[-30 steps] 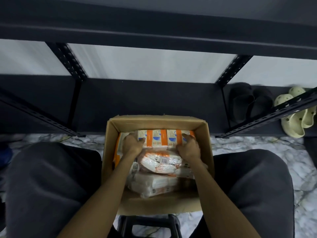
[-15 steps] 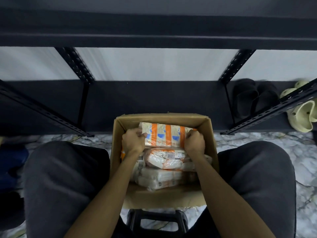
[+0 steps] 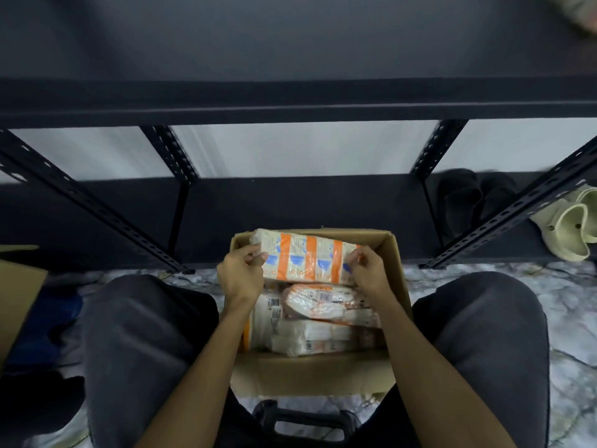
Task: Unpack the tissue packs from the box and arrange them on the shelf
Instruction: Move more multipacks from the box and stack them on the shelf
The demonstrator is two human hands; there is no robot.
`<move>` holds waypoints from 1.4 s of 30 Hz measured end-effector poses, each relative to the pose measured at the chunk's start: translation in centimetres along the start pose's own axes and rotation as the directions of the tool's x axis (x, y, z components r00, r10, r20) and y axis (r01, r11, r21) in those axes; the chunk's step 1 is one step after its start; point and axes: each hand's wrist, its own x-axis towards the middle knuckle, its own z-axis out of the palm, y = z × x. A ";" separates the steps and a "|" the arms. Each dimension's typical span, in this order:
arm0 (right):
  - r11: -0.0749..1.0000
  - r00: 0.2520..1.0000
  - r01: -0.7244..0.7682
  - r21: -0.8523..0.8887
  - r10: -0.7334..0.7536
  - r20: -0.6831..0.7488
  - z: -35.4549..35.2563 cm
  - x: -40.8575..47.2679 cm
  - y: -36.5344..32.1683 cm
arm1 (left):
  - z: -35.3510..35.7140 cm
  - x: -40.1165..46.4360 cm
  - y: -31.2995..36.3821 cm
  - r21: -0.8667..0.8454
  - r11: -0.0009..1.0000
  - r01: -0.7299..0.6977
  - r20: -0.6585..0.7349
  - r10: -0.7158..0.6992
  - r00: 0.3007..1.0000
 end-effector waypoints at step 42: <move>0.685 0.866 0.500 0.530 -0.398 -0.302 -12.8 -13.0 -31.0 | -15.8 1.6 28.0 -0.465 0.716 -0.521 -0.259 0.453 0.853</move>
